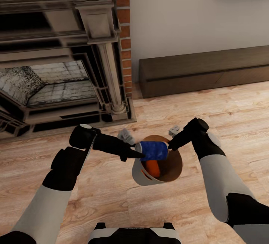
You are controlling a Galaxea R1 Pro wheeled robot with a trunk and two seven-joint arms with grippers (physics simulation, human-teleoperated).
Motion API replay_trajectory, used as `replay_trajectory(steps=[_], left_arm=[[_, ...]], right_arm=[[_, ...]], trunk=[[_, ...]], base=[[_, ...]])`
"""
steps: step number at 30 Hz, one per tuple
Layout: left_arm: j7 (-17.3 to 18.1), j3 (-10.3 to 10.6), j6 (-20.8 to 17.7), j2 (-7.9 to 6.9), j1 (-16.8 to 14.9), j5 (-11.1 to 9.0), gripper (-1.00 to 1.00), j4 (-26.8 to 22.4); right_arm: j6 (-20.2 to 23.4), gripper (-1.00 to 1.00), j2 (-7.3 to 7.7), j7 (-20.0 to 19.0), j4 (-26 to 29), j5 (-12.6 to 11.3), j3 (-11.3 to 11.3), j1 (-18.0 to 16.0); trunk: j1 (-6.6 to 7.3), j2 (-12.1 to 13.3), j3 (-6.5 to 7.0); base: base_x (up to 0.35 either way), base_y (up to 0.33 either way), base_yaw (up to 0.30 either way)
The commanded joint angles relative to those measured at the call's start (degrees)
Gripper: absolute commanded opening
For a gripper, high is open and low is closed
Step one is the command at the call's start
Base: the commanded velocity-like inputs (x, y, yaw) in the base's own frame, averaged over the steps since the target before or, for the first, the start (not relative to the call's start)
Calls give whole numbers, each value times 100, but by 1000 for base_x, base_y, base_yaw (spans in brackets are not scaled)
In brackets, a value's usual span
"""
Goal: Put the three can of soda from the living room inside the tash can in the kitchen.
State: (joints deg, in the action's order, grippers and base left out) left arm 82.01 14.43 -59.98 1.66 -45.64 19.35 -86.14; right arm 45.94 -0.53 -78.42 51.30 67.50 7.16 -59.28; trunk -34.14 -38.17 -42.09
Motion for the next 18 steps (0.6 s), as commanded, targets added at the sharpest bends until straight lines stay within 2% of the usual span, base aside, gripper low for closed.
replay_trajectory(steps=[1,2,3,4,5,10,14,18], left_arm=[[2,6,-2,56,-2,274,-100,0],[1,8,-2,77,-3,401,-100,0],[1,11,-2,108,-4,623,-100,-3],[0,12,-2,120,-5,720,-100,-2],[0,14,-2,144,-7,968,-100,-1],[-1,32,-2,194,-41,1403,-100,32],[12,311,-2,275,-163,1951,-100,178],[16,418,-2,416,-196,2112,-100,455]], right_arm=[[51,-100,-40,-44,-4,-26,-27,-2],[53,-100,-56,-44,-4,-24,-38,-3],[57,-100,-97,-40,-5,-20,-55,-3],[59,-100,-119,-38,-5,-16,-62,-4],[61,-100,-172,-26,-5,2,-110,-4],[115,-100,-242,20,-6,48,-196,-4],[219,-100,-274,35,-6,60,-233,-5],[248,-100,-284,43,-6,61,-242,-5]], trunk=[[1,0,0],[1,0,0],[1,0,0],[1,0,0],[1,0,0],[1,0,0],[1,0,0],[1,0,0]], base=[[0,0,0],[0,0,0],[0,0,0],[0,0,0],[0,0,0],[0,0,0],[0,0,0],[5,0,0]])
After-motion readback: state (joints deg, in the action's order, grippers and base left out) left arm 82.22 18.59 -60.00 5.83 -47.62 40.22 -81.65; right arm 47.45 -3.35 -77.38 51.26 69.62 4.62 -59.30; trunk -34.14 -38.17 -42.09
